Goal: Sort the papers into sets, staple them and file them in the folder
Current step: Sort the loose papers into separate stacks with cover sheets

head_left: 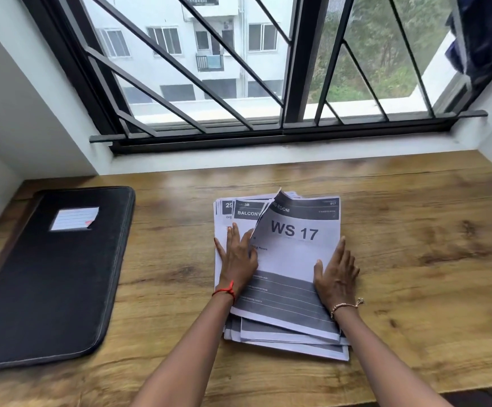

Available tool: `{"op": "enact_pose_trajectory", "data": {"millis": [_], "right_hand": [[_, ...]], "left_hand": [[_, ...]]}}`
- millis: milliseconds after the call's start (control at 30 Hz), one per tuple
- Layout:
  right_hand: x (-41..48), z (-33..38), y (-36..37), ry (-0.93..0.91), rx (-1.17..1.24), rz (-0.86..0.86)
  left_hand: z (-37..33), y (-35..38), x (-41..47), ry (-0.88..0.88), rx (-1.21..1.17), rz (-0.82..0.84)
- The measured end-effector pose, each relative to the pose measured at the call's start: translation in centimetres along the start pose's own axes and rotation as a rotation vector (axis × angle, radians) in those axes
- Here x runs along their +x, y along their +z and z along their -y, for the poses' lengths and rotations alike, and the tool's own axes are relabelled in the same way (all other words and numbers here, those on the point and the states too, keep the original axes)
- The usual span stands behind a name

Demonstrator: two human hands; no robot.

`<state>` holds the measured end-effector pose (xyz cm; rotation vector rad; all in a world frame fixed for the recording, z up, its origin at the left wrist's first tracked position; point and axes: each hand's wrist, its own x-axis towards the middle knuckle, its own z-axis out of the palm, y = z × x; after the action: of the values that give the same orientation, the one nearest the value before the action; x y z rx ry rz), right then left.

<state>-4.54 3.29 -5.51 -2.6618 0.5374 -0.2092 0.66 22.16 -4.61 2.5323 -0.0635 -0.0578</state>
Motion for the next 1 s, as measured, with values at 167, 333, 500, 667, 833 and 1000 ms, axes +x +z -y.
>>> {"op": "enact_pose_trajectory", "data": {"millis": [167,333,500,667,833,1000], "right_hand": [[0.0,0.2,-0.2,-0.003,-0.002,0.002],[0.0,0.3,-0.3,0.014,-0.015,0.014],[0.2,0.1,-0.1,0.012,-0.020,0.006],[0.2,0.2,0.0,0.026,-0.015,-0.003],[0.3,0.2,0.0,0.032,-0.012,-0.009],[0.3,0.2,0.1,0.034,-0.015,-0.015]], "left_hand": [[0.1,0.1,0.2,0.020,0.025,0.012],[0.0,0.1,-0.1,0.088,0.016,-0.067],[0.3,0.4,-0.1,0.144,-0.102,-0.177],[-0.1,-0.4,0.1,0.022,-0.009,-0.134],[0.4,-1.3,1.3,0.029,-0.105,-0.056],[0.8,-1.1,0.6,0.281,-0.301,-0.123]]}}
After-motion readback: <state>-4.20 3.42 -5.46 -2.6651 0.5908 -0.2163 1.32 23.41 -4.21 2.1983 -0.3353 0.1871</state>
